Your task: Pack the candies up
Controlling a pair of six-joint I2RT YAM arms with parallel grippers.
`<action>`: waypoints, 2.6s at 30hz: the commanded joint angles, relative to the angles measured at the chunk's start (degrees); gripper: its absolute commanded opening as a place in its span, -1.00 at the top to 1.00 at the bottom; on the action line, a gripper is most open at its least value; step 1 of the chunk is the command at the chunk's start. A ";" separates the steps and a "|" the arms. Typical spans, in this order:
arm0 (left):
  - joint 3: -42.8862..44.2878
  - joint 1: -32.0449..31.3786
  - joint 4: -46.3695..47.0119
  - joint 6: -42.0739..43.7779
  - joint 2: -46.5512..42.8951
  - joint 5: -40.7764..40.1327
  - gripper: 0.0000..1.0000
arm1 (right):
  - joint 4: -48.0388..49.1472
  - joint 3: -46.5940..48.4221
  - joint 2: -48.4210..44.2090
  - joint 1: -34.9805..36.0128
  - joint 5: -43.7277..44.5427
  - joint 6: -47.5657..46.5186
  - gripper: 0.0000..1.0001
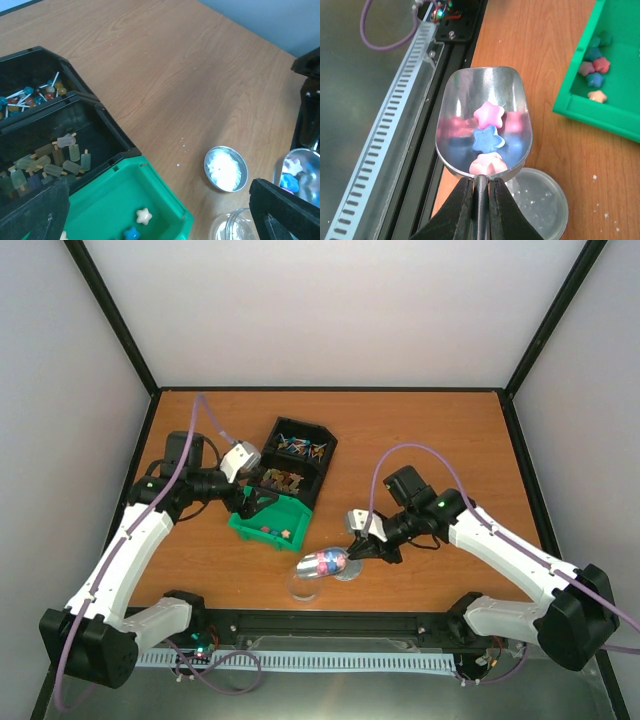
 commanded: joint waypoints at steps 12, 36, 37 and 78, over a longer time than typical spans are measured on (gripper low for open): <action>-0.42 0.35 3.89 -2.13 0.27 -5.99 -0.99 | -7.93 5.83 3.39 8.93 16.05 -1.97 0.94; -2.10 0.34 4.31 -3.46 -0.66 -11.39 -0.99 | -18.08 17.98 7.45 14.01 26.55 -1.82 0.94; -1.99 0.35 3.96 -3.77 -0.51 -12.37 -0.99 | -17.71 18.52 7.41 13.93 26.90 -1.13 0.94; 2.70 4.00 -7.15 -7.82 20.98 -25.62 0.25 | -8.09 39.71 38.43 15.89 37.32 16.16 0.94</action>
